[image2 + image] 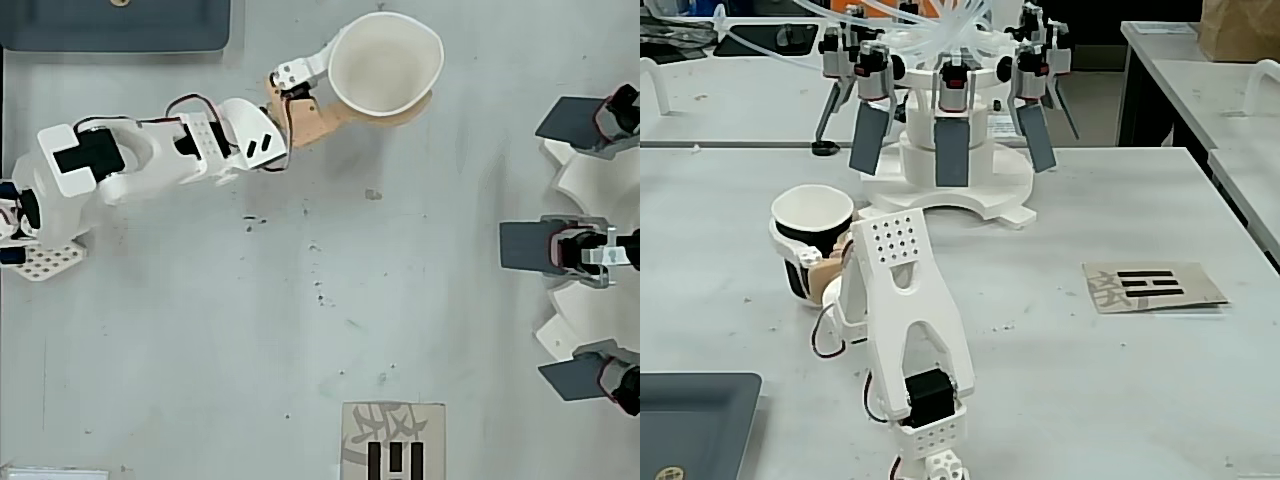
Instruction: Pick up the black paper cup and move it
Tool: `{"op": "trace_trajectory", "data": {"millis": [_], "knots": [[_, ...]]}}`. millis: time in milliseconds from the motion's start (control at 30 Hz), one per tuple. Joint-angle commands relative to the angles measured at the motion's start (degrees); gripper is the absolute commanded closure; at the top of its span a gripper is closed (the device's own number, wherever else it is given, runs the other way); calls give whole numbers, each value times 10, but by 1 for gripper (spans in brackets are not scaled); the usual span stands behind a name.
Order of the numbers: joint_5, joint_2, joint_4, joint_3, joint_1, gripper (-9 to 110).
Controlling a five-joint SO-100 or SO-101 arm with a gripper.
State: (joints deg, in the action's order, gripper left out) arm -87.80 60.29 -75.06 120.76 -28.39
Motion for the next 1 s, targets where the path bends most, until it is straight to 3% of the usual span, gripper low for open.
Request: {"op": "trace_trajectory", "data": {"millis": [0, 967], "knots": [[-7, 46, -28, 11, -3, 96], [-4, 317, -83, 308, 26, 95]]}}
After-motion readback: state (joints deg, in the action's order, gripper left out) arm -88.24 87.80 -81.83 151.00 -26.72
